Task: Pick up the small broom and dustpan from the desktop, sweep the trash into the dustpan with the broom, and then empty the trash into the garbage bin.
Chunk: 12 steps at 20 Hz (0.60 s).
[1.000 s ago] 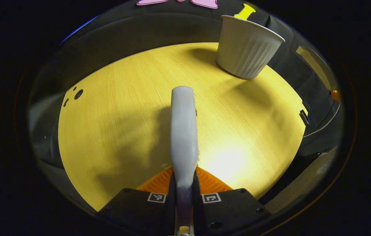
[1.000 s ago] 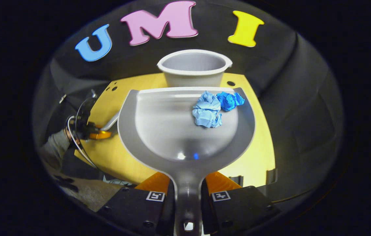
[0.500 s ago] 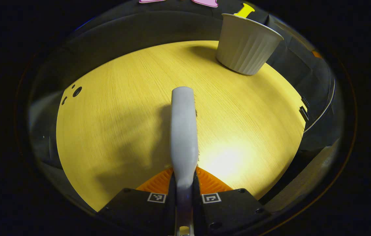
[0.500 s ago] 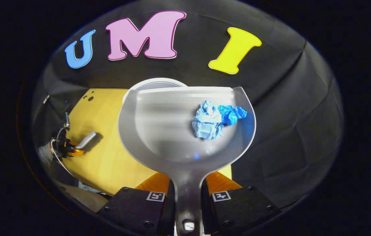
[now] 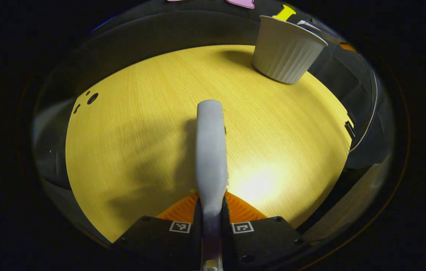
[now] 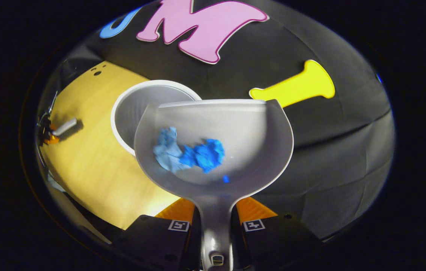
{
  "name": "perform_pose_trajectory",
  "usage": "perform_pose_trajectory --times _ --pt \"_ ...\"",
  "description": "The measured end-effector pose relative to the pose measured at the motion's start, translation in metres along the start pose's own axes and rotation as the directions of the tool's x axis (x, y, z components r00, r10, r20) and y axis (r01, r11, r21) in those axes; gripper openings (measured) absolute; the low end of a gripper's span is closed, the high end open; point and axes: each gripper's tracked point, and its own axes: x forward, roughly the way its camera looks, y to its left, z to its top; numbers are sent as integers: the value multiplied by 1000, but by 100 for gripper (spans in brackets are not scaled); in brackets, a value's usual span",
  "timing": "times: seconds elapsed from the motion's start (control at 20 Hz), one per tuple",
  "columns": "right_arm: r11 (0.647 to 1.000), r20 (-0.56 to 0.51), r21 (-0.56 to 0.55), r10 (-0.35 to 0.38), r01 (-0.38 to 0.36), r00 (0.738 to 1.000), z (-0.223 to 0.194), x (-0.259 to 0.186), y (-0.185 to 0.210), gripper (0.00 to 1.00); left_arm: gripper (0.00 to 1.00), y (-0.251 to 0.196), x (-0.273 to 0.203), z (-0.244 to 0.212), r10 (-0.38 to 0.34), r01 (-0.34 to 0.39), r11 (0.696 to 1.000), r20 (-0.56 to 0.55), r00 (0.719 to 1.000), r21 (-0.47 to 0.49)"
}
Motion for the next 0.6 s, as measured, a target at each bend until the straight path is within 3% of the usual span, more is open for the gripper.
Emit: perform_pose_trajectory --times 0.25,0.6 --pt "977 -41 -208 -47 37 998 8 3 -14 37 28 1 1 -1 -6 6 1000 2 1000 -5" --pt "907 -89 -421 -76 32 993 22 5 -24 37 25 -1 5 -4 -8 8 1000 4 1000 -17"
